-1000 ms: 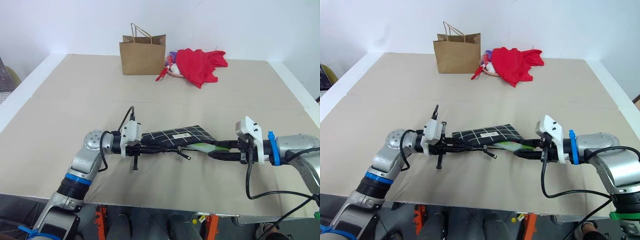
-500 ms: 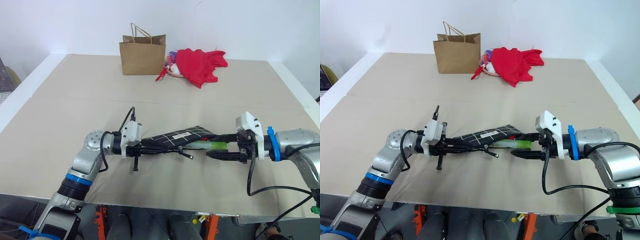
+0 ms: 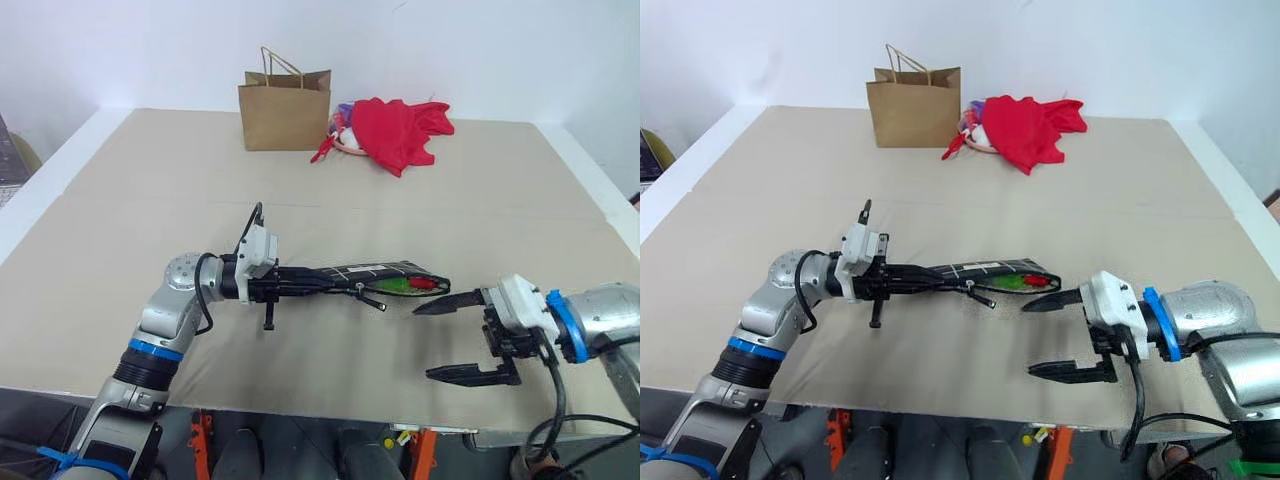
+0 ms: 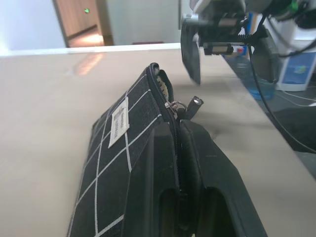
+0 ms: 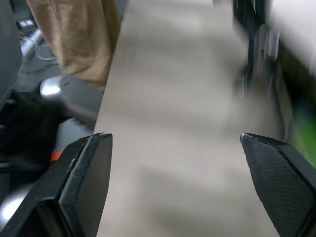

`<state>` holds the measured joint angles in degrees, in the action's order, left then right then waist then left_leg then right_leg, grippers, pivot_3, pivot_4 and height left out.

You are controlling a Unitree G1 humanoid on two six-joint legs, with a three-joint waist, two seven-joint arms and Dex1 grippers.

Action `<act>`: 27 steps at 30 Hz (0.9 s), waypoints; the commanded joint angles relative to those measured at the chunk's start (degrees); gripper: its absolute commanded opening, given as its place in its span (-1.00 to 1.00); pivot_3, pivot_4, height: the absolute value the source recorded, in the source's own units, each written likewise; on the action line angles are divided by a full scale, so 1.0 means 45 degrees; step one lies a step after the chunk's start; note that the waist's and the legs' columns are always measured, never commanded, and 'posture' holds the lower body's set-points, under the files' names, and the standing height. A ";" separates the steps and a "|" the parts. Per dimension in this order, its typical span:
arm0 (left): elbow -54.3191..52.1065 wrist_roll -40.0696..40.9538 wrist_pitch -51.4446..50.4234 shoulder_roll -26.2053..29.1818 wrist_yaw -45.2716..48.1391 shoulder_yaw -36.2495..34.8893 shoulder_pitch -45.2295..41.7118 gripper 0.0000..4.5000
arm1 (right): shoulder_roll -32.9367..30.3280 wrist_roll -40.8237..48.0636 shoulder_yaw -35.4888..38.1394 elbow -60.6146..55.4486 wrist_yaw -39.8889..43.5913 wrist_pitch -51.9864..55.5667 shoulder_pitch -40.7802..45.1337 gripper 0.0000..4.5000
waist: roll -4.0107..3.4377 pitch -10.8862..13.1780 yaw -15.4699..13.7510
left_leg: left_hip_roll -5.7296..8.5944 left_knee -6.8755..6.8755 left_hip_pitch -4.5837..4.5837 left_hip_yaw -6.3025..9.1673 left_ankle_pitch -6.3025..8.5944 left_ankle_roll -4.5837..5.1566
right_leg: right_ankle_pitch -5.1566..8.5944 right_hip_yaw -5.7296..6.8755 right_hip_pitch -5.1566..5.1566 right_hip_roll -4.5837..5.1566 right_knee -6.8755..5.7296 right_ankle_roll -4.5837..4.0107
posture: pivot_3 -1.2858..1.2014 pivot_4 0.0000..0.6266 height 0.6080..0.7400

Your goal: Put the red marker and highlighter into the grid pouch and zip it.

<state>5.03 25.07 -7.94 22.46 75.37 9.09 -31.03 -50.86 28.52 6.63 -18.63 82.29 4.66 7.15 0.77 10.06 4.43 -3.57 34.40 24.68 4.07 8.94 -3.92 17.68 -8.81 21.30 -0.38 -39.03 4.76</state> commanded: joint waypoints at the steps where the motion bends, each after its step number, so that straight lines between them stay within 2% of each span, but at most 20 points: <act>1: -0.0568 0.0338 -0.0158 0.0058 0.0076 -0.0139 -0.0097 -1.00 | 0.0844 -0.0490 -0.0256 -0.0225 -0.0538 -0.1688 0.0692 0.98 | 0.0004 0.0002 0.0006 | 0.0000 0.0002 0.0000 0.0000 -0.0004 -0.0006 | -0.0003 0.0000 0.0001 0.0000 0.0000 0.0001 | 0.03 -0.52 1.00; 8: -0.1222 0.0561 -0.0656 0.0056 -0.0030 -0.0112 0.0119 -1.00 | 0.2766 -0.2823 -0.1382 0.1959 -0.1632 -0.5945 0.2559 0.98 | 0.0020 0.0012 -0.0006 | 0.0000 0.0000 0.0005 0.0001 -0.0046 -0.0078 | -0.0028 -0.0001 0.0001 0.0004 0.0003 0.0009 | 0.03 -0.52 1.00; 14: -0.1503 0.0618 -0.0872 0.0072 -0.0180 -0.0128 0.0211 -1.00 | 0.2969 -0.3552 -0.2015 0.3657 -0.1672 -0.9569 0.2914 0.98 | 0.0022 0.0013 -0.0039 | 0.0000 -0.0023 0.0005 0.0002 -0.0045 -0.0077 | -0.0023 0.0000 0.0002 0.0004 0.0004 -0.0001 | 0.03 -0.52 1.00; 16: -0.1521 0.0571 -0.0850 0.0116 -0.0208 -0.0120 0.0241 -1.00 | 0.2874 -0.3406 -0.2122 0.3847 -0.1725 -0.9985 0.2981 0.71 | 0.0022 0.0013 -0.0038 | 0.0000 -0.0023 0.0005 0.0002 -0.0044 -0.0077 | -0.0023 0.0000 0.0002 0.0004 0.0004 -0.0003 | 0.03 -0.52 1.00; 17: -0.1525 0.0555 -0.0837 0.0139 -0.0221 -0.0115 0.0263 -1.00 | 0.2798 -0.3336 -0.2207 0.3929 -0.1710 -1.0195 0.3031 0.71 | 0.0022 0.0013 -0.0038 | 0.0000 -0.0023 0.0004 0.0002 -0.0045 -0.0077 | -0.0023 -0.0001 0.0002 0.0005 0.0004 -0.0004 | 0.03 -0.52 1.00; 18: -0.1525 0.0543 -0.0820 0.0156 -0.0228 -0.0111 0.0280 -1.00 | 0.2707 -0.3269 -0.2303 0.3989 -0.1635 -1.0315 0.3046 0.49 | 0.0022 0.0013 -0.0038 | 0.0000 -0.0023 0.0002 0.0002 -0.0045 -0.0077 | -0.0024 -0.0001 0.0001 0.0004 0.0002 -0.0005 | 0.03 -0.52 1.00; 20: -0.1521 0.0531 -0.0803 0.0175 -0.0243 -0.0108 0.0291 -1.00 | 0.2621 -0.3295 -0.2400 0.4156 -0.1656 -1.0570 0.3049 0.28 | 0.0022 0.0013 -0.0037 | -0.0001 -0.0022 -0.0001 0.0003 -0.0045 -0.0077 | -0.0025 -0.0001 0.0000 0.0004 0.0001 -0.0007 | 0.03 -0.52 1.00; 21: -0.1514 0.0530 -0.0799 0.0179 -0.0254 -0.0107 0.0286 -1.00 | 0.2556 -0.3328 -0.2496 0.4286 -0.1632 -1.0816 0.3037 0.04 | 0.0022 0.0013 -0.0038 | -0.0001 -0.0020 -0.0003 0.0003 -0.0045 -0.0078 | -0.0028 -0.0001 -0.0002 0.0004 0.0001 -0.0009 | 0.03 -0.52 1.00; 22: -0.1504 0.0525 -0.0786 0.0182 -0.0263 -0.0101 0.0281 -1.00 | 0.2516 -0.3328 -0.2563 0.4380 -0.1665 -1.1066 0.3050 -0.03 | 0.0022 0.0013 -0.0037 | -0.0001 -0.0019 -0.0004 0.0003 -0.0046 -0.0078 | -0.0028 -0.0001 -0.0003 0.0004 0.0001 -0.0008 | 0.03 -0.52 1.00; 26: -0.1438 0.0463 -0.0695 0.0200 -0.0245 -0.0063 0.0289 -1.00 | 0.2412 -0.3185 -0.2709 0.4315 -0.1895 -1.1381 0.3169 -0.89 | 0.0022 0.0013 -0.0037 | -0.0001 -0.0017 -0.0004 0.0003 -0.0047 -0.0079 | -0.0030 -0.0002 -0.0004 0.0004 0.0001 -0.0008 | 0.03 -0.52 1.00; 27: -0.1405 0.0444 -0.0658 0.0192 -0.0239 -0.0054 0.0294 -1.00 | 0.2387 -0.3144 -0.2719 0.4220 -0.1974 -1.1264 0.3135 -0.99 | 0.0022 0.0013 -0.0038 | -0.0001 -0.0018 -0.0004 0.0003 -0.0047 -0.0079 | -0.0030 -0.0002 -0.0004 0.0004 0.0001 -0.0008 | 0.03 -0.52 1.00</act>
<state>0.49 26.72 -11.68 23.18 74.23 9.15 -29.70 -39.37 13.08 -5.61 1.79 74.55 -45.64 20.59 0.87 10.12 4.26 -3.58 34.32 24.66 4.08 8.73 -4.27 17.55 -8.82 21.28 -0.36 -39.02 4.72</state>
